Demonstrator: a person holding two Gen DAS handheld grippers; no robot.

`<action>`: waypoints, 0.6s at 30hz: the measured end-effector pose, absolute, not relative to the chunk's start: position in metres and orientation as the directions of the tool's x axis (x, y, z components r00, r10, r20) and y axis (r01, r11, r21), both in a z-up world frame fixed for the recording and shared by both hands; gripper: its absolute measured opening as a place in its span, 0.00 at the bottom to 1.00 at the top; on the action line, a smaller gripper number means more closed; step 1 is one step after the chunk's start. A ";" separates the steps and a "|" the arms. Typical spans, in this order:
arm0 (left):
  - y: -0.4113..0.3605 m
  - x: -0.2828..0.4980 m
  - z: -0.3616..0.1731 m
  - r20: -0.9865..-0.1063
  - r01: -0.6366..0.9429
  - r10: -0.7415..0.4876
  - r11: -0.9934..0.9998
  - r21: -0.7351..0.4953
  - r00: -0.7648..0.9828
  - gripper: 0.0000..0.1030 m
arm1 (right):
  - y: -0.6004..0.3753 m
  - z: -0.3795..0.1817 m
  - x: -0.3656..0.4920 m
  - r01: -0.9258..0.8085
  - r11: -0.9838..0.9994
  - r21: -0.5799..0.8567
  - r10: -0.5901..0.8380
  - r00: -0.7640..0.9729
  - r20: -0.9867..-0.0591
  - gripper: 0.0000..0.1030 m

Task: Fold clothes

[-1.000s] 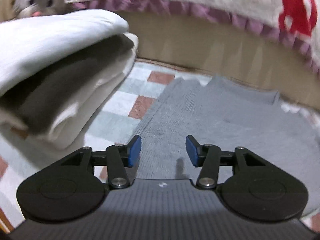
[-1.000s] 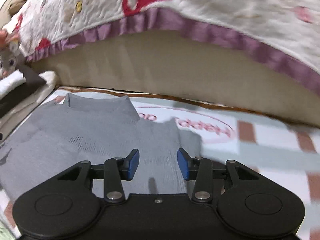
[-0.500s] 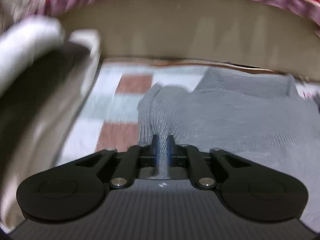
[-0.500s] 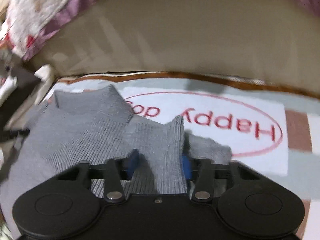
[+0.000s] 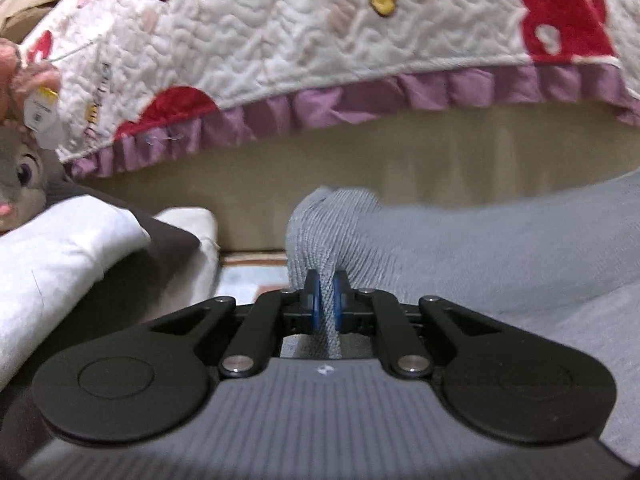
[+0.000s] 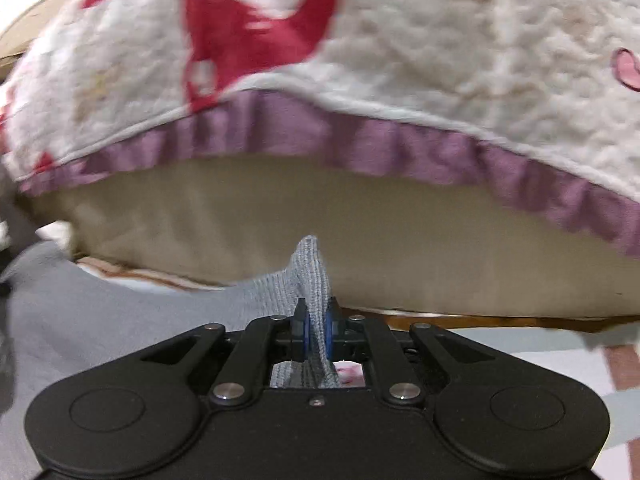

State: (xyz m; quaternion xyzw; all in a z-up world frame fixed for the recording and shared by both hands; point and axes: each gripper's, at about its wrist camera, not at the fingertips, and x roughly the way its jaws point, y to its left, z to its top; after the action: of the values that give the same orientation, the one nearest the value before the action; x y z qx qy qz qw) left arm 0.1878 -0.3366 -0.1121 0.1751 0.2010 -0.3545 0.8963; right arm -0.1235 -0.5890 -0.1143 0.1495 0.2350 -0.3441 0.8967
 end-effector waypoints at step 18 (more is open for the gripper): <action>-0.224 0.108 -0.156 -0.660 0.711 -0.370 0.599 0.369 0.654 0.29 | -0.440 -0.140 -0.135 0.352 0.900 0.256 -0.075 0.706 -0.705 0.49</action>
State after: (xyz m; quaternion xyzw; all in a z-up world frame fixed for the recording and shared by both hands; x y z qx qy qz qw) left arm 0.1075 -0.2239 -0.1565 0.3165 0.2691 -0.3170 0.8526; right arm -0.1348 -0.4400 -0.1403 0.1893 0.3651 -0.1180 0.9038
